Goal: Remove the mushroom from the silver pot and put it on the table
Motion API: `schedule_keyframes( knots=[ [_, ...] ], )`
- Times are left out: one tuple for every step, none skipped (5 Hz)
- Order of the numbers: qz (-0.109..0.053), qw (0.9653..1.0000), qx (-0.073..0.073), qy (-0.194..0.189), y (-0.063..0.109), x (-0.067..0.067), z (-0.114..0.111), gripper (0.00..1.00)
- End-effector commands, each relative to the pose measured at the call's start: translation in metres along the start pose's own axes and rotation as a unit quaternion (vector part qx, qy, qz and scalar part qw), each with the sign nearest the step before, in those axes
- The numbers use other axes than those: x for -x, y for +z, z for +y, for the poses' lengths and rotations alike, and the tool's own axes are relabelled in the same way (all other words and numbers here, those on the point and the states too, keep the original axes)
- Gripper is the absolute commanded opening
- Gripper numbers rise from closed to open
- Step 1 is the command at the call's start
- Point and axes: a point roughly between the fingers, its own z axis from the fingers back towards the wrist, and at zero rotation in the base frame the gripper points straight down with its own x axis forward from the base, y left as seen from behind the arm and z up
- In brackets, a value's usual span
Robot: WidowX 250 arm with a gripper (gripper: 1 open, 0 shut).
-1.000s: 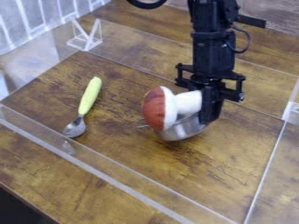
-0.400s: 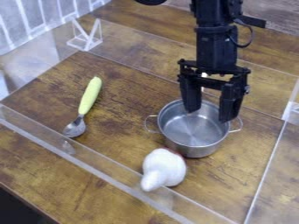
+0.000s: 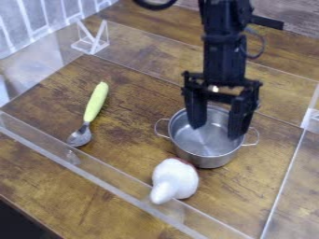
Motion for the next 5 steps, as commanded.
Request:
schedule_keyframes(
  knots=[
    [-0.056, 0.9982, -0.009, -0.022, 0.026, 0.013, -0.015, 1.0],
    [-0.052, 0.9983, -0.012, -0.022, 0.018, 0.02, -0.013, 1.0],
    [-0.05, 0.9984, -0.014, -0.022, 0.01, 0.024, -0.01, 1.0],
    [-0.047, 0.9986, -0.015, -0.021, 0.002, 0.028, -0.005, 0.0],
    [-0.047, 0.9986, -0.015, -0.018, 0.001, 0.025, -0.015, 0.0]
  ],
)
